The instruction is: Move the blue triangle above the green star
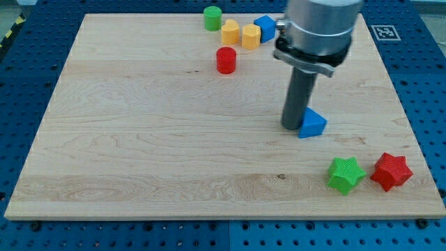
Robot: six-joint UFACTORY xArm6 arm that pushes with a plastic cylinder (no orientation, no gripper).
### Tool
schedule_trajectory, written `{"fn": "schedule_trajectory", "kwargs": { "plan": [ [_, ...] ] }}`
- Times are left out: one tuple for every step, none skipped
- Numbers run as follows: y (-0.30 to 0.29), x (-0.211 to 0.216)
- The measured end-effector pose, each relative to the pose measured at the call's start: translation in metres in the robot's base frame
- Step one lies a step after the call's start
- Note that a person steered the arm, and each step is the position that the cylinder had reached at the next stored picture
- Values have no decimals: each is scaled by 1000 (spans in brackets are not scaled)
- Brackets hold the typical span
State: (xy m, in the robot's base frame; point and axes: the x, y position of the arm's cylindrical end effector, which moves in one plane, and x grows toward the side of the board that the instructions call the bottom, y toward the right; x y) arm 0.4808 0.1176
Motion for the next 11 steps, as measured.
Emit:
{"fn": "schedule_trajectory", "kwargs": {
  "plan": [
    [12, -5],
    [12, -34],
    [19, -41],
    [35, -38],
    [59, -22],
    [62, -12],
    [46, -12],
    [24, -12],
    [27, -12],
    [26, -12],
    [9, -10]
  ]
}}
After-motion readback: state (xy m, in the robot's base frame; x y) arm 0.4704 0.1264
